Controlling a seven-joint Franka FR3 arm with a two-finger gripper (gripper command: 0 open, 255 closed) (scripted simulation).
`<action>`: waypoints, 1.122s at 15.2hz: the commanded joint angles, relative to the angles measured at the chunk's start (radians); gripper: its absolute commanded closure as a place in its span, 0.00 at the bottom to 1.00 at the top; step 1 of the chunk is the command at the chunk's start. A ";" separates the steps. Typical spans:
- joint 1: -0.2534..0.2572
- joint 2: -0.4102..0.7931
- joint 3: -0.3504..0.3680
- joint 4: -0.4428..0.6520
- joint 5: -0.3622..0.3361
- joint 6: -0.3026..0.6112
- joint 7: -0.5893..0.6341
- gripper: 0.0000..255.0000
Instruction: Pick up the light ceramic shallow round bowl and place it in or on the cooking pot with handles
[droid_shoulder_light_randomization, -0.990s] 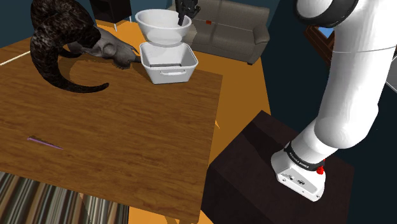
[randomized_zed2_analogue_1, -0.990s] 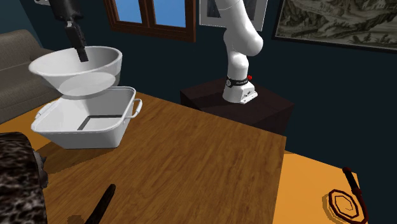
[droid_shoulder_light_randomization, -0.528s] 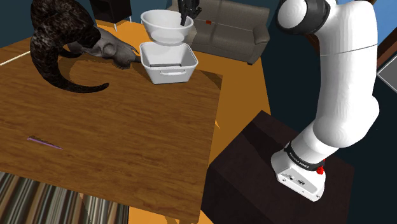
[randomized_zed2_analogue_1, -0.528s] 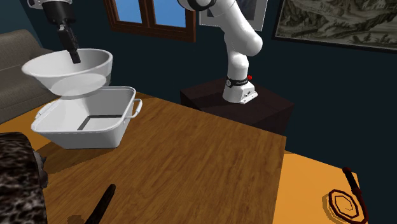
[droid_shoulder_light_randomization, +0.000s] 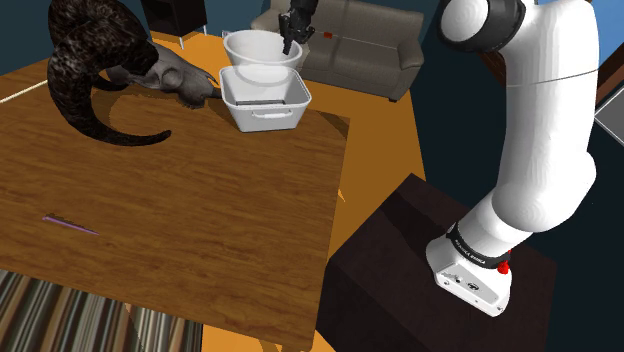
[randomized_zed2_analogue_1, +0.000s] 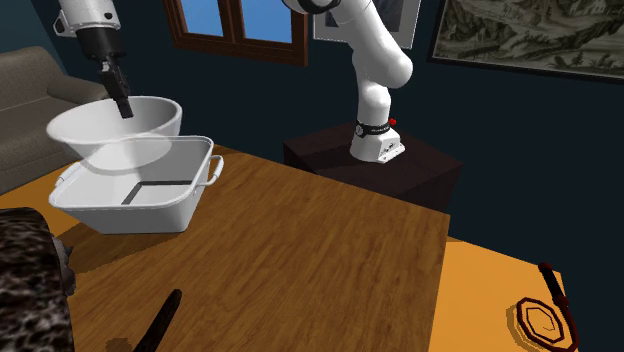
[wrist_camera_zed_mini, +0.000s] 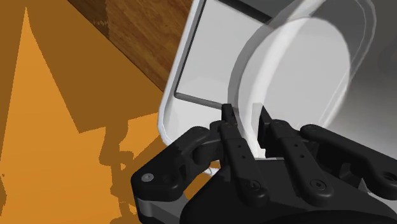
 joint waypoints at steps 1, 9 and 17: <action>0.001 -0.012 0.000 -0.044 0.002 0.032 -0.009 1.00; 0.002 -0.016 -0.001 -0.097 0.005 0.080 -0.024 1.00; 0.002 -0.016 -0.001 -0.097 0.004 0.080 -0.024 0.00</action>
